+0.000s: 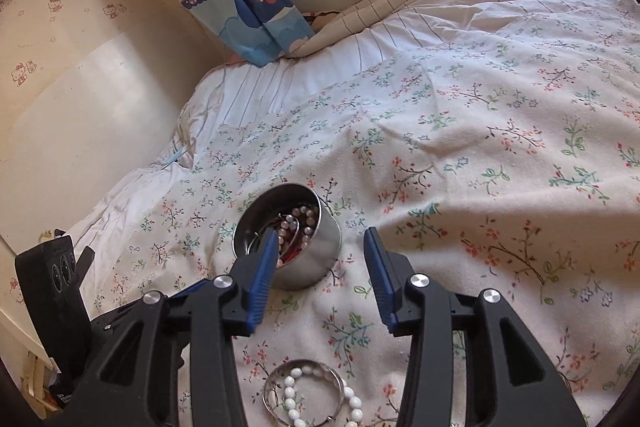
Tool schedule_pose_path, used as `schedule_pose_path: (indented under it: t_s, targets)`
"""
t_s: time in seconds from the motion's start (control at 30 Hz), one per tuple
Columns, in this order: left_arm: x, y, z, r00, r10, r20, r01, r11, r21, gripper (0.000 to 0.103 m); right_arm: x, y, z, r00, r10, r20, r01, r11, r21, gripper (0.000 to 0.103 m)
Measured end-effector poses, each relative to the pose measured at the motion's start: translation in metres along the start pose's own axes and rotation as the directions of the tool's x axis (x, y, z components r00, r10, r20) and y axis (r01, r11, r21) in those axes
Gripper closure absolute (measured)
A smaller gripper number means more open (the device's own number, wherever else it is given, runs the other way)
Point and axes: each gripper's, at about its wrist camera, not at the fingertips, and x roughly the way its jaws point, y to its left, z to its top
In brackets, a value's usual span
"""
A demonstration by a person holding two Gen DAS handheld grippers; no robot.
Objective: Organize jewelry
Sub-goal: 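Grasp the silver bangle with the left tool while the right tool grasps the white bead bracelet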
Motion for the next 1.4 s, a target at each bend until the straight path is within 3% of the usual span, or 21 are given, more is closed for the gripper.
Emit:
schedule_pose_path:
  t_s: [0.17,0.37,0.63,0.77,0.87,0.97,1.07,1.2,1.23,1.27,1.33,1.4]
  targets:
    - [0.005,-0.015,-0.021,0.995,-0.05,-0.09,0.055,0.997,0.048,0.076,-0.009,0.006,-0.021,0.994,-0.082,-0.068,0.077,0.994,-0.079,0.053]
    - [0.014,-0.022,-0.03,0.985,-0.064,-0.16,0.076,0.994,0.074,0.074,-0.018,0.007,-0.05,0.97,-0.21,-0.127,0.185,0.966,-0.182,0.049]
    - [0.018,-0.028,-0.048,0.976,0.001,-0.217,0.029,0.99,0.137,0.073,-0.008,0.005,-0.074,0.933,-0.299,-0.201,0.241,0.933,-0.268,0.047]
    - [0.018,-0.029,-0.048,0.976,0.006,-0.219,0.027,0.989,0.145,0.072,-0.005,0.006,-0.077,0.926,-0.315,-0.207,0.251,0.925,-0.286,0.045]
    - [0.019,-0.033,-0.047,0.979,0.05,-0.196,-0.014,0.984,0.179,0.072,0.0,0.013,-0.08,0.918,-0.337,-0.209,0.258,0.908,-0.33,0.045]
    - [0.022,-0.023,-0.043,0.965,0.2,-0.168,-0.17,0.97,0.174,0.084,0.004,0.02,-0.081,0.912,-0.358,-0.202,0.265,0.888,-0.377,0.045]
    - [0.021,0.003,-0.039,0.957,0.221,-0.185,-0.208,0.974,0.087,0.088,0.005,0.032,-0.082,0.915,-0.363,-0.174,0.259,0.862,-0.436,0.045]
    - [0.021,0.006,-0.038,0.959,0.216,-0.184,-0.204,0.975,0.083,0.088,0.015,0.046,-0.081,0.929,-0.322,-0.181,0.195,0.845,-0.498,0.045]
    - [0.021,0.005,-0.038,0.96,0.212,-0.184,-0.2,0.976,0.085,0.088,0.022,0.047,-0.082,0.926,-0.315,-0.207,0.176,0.847,-0.502,0.046]
    - [0.021,0.005,-0.039,0.96,0.21,-0.183,-0.196,0.977,0.087,0.088,0.03,0.044,-0.083,0.916,-0.312,-0.251,0.155,0.855,-0.495,0.061]
    - [0.022,0.004,-0.04,0.963,0.199,-0.183,-0.186,0.979,0.088,0.091,0.035,0.039,-0.084,0.912,-0.294,-0.286,0.133,0.872,-0.472,0.068]
    - [0.022,0.003,-0.04,0.965,0.187,-0.184,-0.173,0.981,0.091,0.094,0.033,0.035,-0.082,0.915,-0.259,-0.308,0.11,0.897,-0.429,0.086]
